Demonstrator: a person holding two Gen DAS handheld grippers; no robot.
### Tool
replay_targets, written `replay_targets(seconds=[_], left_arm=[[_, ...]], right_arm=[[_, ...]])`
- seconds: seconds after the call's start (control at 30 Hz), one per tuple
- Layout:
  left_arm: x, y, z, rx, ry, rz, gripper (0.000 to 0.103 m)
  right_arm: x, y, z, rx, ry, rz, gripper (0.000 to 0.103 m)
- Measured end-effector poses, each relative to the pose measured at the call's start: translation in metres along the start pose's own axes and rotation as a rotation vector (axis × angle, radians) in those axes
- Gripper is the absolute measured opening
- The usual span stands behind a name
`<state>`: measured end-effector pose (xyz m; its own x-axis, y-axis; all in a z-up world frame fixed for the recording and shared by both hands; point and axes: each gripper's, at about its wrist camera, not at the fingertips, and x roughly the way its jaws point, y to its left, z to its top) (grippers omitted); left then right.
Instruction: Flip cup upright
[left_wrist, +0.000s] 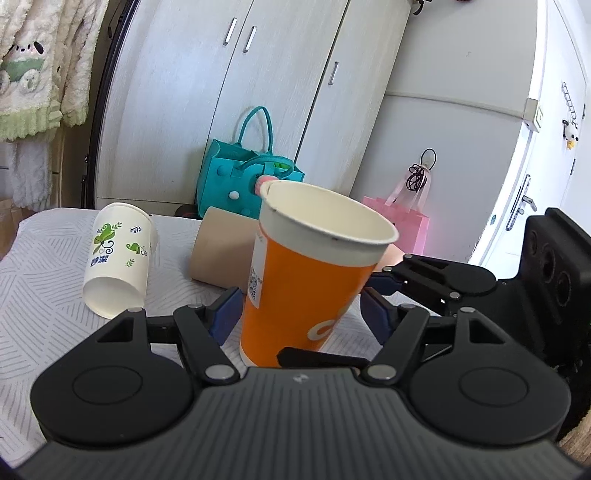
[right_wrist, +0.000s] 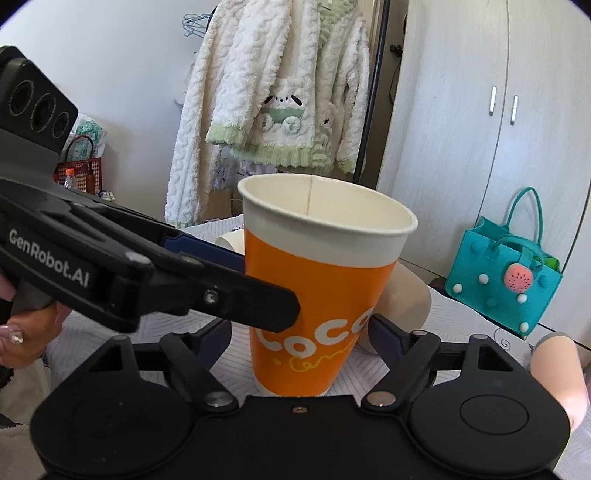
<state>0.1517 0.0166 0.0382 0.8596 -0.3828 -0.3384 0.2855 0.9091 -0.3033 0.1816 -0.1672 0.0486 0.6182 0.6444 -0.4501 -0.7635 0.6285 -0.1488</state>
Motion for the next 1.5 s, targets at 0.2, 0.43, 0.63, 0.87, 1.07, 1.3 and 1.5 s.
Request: replay_targets(seconds=[0.2, 0.43, 0.63, 0.87, 1.07, 1.3, 1.5], left_arm=[[-0.009, -0.004, 0.0, -0.007, 0.017, 0.028, 0.071], [-0.03, -0.015, 0.002, 0.002, 0.037, 0.086, 0.072], [-0.053, -0.018, 0.003, -0.033, 0.058, 0.145, 0.081], [-0.09, -0.031, 0.003, -0.008, 0.049, 0.217, 0.094], [-0.115, -0.044, 0.0, 0.039, 0.043, 0.265, 0.101], [-0.135, -0.057, -0.003, 0.053, 0.054, 0.285, 0.103], [-0.142, -0.059, -0.009, 0.031, 0.085, 0.292, 0.103]], right_arm=[[-0.014, -0.002, -0.002, 0.045, -0.01, -0.029, 0.087], [-0.037, 0.012, -0.003, 0.062, -0.019, -0.131, 0.087], [-0.066, 0.026, 0.002, 0.102, -0.034, -0.158, 0.09], [-0.103, 0.04, 0.006, 0.17, -0.062, -0.189, 0.092], [-0.121, 0.05, 0.005, 0.201, -0.063, -0.221, 0.093], [-0.14, 0.062, 0.002, 0.244, -0.091, -0.294, 0.103], [-0.151, 0.072, -0.001, 0.262, -0.091, -0.361, 0.103]])
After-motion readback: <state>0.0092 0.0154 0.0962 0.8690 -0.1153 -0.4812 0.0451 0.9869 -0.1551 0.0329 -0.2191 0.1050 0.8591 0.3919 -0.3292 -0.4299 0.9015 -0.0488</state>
